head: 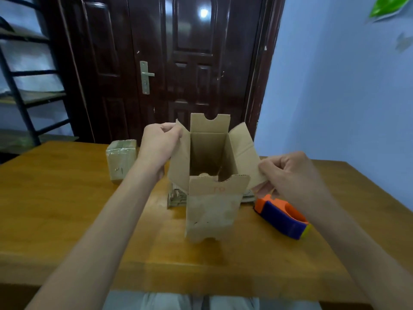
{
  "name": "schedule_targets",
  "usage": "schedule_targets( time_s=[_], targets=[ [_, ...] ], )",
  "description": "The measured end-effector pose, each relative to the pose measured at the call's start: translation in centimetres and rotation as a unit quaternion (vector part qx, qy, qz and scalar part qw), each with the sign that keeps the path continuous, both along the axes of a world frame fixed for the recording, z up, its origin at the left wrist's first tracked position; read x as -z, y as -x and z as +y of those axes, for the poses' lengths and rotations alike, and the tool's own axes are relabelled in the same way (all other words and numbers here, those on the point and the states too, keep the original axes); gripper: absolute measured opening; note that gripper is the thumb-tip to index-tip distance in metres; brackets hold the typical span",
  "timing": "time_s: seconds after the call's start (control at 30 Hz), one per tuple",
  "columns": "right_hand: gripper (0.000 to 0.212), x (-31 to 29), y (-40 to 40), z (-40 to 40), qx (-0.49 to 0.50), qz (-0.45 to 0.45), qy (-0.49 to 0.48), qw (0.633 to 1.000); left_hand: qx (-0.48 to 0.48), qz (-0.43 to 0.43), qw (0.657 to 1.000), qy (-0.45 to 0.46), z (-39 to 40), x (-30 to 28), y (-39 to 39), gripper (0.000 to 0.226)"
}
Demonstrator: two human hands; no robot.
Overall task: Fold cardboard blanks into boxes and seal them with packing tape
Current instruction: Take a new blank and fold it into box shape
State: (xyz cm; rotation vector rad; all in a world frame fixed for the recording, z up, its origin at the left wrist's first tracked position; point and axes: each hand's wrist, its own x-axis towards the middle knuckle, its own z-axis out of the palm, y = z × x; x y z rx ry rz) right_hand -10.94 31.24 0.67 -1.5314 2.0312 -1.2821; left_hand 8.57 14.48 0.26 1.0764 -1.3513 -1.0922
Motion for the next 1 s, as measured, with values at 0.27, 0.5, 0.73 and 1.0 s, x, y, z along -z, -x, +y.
schedule_targets(
  time_s=[0.27, 0.5, 0.73, 1.0],
  targets=[
    [0.038, 1.8, 0.0, 2.6, -0.043, -0.006, -0.064, 0.997, 0.001, 0.030, 0.999, -0.019, 2.1, 1.8, -0.5, 0.037],
    [0.035, 1.4, -0.6, 4.6, -0.065, -0.009, -0.056, 0.996, 0.020, -0.009, 0.999, -0.033, 5.0, 3.2, -0.1, 0.035],
    [0.043, 3.3, -0.1, 3.3, -0.019, 0.068, -0.001, 0.998, -0.054, -0.044, 0.997, 0.011, 3.8, 5.6, 1.1, 0.037],
    [0.040, 3.1, 1.1, -1.1, 0.008, 0.102, -0.002, 0.995, -0.069, -0.078, 0.994, 0.014, -0.6, 4.6, 2.6, 0.027]
  ],
)
